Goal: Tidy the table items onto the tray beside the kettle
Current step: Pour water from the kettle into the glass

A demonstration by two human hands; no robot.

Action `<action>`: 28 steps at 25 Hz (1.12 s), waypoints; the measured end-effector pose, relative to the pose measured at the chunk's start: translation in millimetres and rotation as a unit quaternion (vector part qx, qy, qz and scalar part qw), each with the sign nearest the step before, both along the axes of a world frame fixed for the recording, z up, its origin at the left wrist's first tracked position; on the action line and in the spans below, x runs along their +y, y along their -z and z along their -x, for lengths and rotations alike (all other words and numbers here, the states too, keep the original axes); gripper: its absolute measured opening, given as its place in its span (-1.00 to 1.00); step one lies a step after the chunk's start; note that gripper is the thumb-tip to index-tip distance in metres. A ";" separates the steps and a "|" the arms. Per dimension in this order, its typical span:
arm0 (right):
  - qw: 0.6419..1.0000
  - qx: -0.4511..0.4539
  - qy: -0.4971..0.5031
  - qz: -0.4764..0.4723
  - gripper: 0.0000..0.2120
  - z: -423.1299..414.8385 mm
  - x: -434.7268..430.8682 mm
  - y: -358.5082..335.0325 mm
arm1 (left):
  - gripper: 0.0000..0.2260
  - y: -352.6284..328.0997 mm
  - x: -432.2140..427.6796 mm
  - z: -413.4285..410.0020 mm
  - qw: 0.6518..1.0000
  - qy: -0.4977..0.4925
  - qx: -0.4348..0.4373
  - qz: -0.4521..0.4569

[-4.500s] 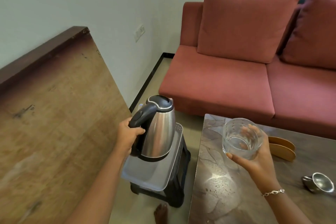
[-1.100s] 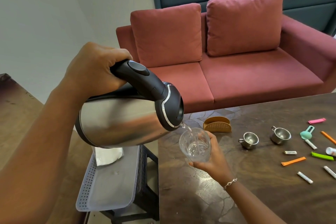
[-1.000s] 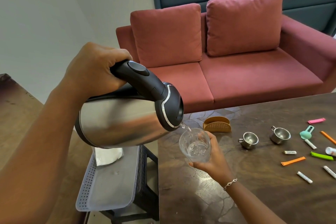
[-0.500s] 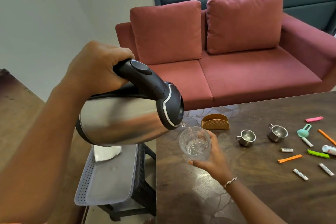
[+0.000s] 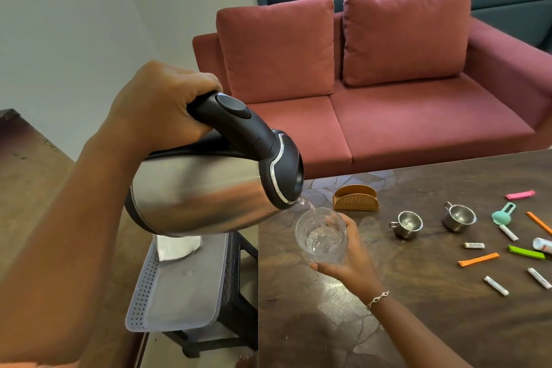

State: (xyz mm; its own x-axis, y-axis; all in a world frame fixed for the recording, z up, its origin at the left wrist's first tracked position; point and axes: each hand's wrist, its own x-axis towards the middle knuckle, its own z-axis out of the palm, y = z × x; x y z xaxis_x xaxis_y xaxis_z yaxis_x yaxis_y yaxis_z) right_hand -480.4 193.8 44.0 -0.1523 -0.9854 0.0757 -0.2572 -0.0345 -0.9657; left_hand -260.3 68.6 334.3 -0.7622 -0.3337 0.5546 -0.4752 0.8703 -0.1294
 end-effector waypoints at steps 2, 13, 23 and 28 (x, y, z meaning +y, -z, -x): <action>1.000 -0.004 -0.002 -0.002 -0.16 -0.5 0.0 0.5 | -0.71 0.5 0.3 -0.2 1.000 -0.004 0.003 -0.003; 1.000 -0.011 -0.006 -0.002 -0.16 -1.8 0.3 1.5 | -0.72 -3.0 3.1 0.4 1.000 -0.005 -0.004 0.008; 1.000 -0.007 -0.007 -0.007 -0.16 0.3 1.9 5.1 | -0.68 -1.3 5.1 -1.1 1.000 -0.016 -0.011 0.008; 1.000 0.005 -0.004 0.001 -0.17 -1.4 2.6 5.5 | -0.69 -1.4 6.1 -2.3 1.000 -0.023 -0.018 0.010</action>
State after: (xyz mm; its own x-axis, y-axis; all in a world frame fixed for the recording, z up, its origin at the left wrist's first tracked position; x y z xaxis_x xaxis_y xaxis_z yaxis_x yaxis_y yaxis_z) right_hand -478.9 196.4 38.5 -0.1436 -0.9865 0.0786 -0.2666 -0.0379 -0.9631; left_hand -258.0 74.7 335.7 -0.7658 -0.3573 0.5347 -0.5088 0.8451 -0.1641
